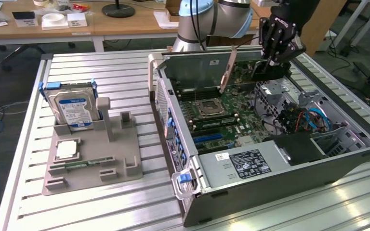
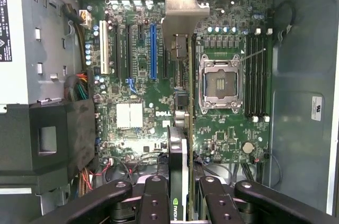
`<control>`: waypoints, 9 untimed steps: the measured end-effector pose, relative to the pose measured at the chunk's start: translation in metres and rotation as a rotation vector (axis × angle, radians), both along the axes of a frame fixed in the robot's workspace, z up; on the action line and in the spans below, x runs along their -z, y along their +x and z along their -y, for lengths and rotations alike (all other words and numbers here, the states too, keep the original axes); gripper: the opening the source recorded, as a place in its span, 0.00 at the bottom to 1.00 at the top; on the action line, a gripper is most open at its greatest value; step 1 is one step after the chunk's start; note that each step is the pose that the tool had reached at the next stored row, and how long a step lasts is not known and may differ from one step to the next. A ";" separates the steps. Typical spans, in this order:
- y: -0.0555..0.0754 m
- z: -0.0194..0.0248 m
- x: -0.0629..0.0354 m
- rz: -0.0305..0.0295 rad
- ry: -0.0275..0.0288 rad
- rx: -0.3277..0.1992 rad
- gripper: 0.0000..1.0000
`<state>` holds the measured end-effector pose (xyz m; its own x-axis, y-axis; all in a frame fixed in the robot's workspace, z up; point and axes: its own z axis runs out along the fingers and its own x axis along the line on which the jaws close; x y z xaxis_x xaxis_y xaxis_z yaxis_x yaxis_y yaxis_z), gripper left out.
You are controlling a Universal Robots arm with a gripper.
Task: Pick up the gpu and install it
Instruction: 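Insert the gpu into the slot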
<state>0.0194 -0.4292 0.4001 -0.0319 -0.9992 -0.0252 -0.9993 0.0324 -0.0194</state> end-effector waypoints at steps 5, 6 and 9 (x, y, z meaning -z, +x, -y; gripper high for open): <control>-0.001 0.0000 0.0033 0.0001 0.0002 0.000 0.27; -0.001 0.0000 0.0046 0.0001 0.0001 0.000 0.27; -0.001 0.0000 0.0072 0.0000 -0.0001 0.000 0.27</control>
<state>0.0182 -0.4291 0.3928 -0.0318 -0.9992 -0.0251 -0.9993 0.0323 -0.0194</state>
